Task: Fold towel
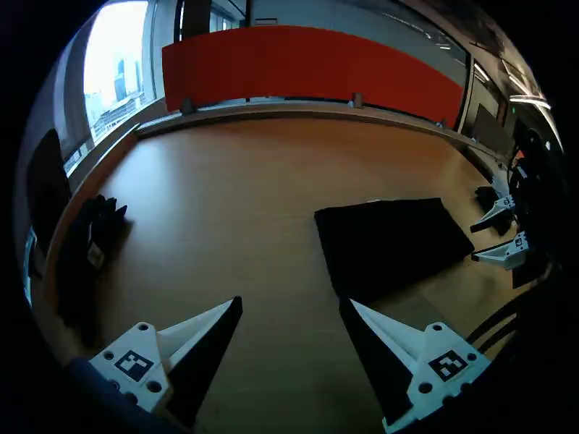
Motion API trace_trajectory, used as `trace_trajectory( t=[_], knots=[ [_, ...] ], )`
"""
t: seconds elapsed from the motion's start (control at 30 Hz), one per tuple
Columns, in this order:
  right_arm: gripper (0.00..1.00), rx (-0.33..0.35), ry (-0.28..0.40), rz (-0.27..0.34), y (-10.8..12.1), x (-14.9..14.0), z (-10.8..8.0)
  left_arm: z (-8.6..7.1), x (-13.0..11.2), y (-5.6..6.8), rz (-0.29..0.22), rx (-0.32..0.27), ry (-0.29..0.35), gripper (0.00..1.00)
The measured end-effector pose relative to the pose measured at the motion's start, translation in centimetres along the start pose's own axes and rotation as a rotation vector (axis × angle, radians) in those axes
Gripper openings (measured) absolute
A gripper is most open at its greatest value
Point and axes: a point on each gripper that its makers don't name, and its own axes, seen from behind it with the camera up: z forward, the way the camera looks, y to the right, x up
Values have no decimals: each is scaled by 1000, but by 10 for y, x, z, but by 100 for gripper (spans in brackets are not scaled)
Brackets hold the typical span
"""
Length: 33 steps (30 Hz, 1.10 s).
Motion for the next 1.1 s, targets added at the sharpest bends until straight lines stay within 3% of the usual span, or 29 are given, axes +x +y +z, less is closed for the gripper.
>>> trace_trajectory(
  t=[0.23,0.57,0.83,0.97,1.1],
  knots=[
    [86,18,-18,-14,-2,-7,1,-6,-7,-3,-1,14,1,100],
    [66,31,-55,-16,-2,-17,2,-10,-10,-6,3,26,14,100],
    [42,40,-73,-7,-1,-22,4,-12,-15,-7,2,27,10,100],
    [39,42,-72,-4,0,-22,4,-13,-16,-8,5,27,10,100],
    [22,44,-70,-5,0,-21,5,-14,-16,-9,9,28,11,100]
  ],
)
